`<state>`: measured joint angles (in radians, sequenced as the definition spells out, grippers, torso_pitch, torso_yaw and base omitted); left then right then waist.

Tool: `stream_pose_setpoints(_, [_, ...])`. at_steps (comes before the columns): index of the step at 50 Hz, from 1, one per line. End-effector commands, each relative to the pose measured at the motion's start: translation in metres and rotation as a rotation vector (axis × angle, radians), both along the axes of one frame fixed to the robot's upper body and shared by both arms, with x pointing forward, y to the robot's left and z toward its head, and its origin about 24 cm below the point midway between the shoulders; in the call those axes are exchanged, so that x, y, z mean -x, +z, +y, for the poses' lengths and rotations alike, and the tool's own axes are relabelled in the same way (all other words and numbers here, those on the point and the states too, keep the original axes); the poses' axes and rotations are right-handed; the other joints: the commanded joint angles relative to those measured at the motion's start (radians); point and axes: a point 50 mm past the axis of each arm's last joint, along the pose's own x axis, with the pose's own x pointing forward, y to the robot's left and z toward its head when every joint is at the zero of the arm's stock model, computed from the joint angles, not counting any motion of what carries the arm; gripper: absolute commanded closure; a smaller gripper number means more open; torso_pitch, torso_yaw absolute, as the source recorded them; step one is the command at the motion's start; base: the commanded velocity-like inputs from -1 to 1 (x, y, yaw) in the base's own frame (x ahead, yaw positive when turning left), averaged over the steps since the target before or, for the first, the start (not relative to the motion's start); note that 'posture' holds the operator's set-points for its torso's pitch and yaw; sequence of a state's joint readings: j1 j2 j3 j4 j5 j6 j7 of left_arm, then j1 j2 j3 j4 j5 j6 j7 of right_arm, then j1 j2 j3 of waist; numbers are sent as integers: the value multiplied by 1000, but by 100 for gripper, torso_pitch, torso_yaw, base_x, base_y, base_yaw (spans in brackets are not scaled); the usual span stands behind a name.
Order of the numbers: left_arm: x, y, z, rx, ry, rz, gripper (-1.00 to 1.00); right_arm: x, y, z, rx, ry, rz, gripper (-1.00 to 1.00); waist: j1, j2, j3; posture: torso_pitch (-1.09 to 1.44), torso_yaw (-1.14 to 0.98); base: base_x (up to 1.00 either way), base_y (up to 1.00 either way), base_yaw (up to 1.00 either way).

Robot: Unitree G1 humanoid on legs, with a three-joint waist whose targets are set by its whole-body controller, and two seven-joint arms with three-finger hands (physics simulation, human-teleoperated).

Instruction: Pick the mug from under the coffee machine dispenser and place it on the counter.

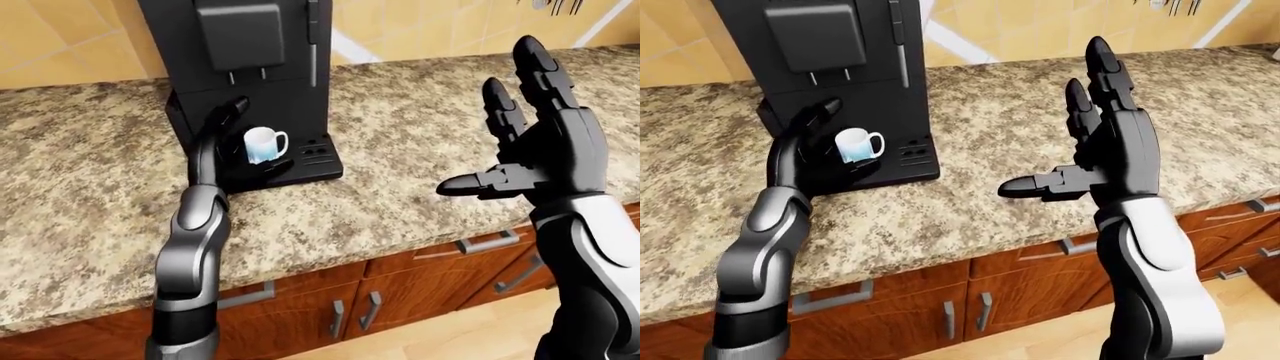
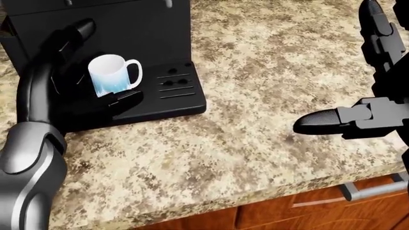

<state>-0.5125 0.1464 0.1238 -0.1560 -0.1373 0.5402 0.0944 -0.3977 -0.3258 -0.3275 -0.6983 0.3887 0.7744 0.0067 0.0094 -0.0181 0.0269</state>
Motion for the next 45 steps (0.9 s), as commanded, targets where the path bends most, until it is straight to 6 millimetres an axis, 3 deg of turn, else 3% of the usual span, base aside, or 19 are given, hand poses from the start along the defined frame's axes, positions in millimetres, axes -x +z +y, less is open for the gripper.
stream_pose_setpoints(1, [-1,17,0,-2,2,-94,-49,5,12,1,12,0,-77,-100,0,-2,-21,0,0,0,0,0])
stream_pose_setpoints(12, [-22,-4,-8,-13,2,-62,-38,6,12,1,12,0,-77,-100,5,-4,-21,0,0,0,0,0])
stream_pose_setpoints(13, [-24,-6,-9,-15,5,-61,0,6,12,1,11,1,-77,-100,5,-4,-20,0,0,0,0,0])
stream_pose_setpoints(14, [-25,-9,-8,-17,9,-62,67,6,11,1,12,0,-77,-100,6,-4,-22,0,0,0,0,0])
stream_pose_setpoints(15, [-26,-11,-9,-25,11,-63,100,6,11,1,11,0,-77,-100,7,-5,-22,0,0,0,0,0])
stream_pose_setpoints(27, [-23,-12,-10,-30,8,-64,100,7,12,1,11,1,-78,-100,0,-2,-31,0,0,0,0,0])
stream_pose_setpoints(39, [19,33,-10,-37,-18,-148,100,7,14,1,15,1,-80,-100,-4,2,-30,0,0,0,0,0])
stream_pose_setpoints(45, [31,43,-8,-39,-17,-173,100,6,14,1,16,1,-80,-100,-4,1,-25,0,0,0,0,0])
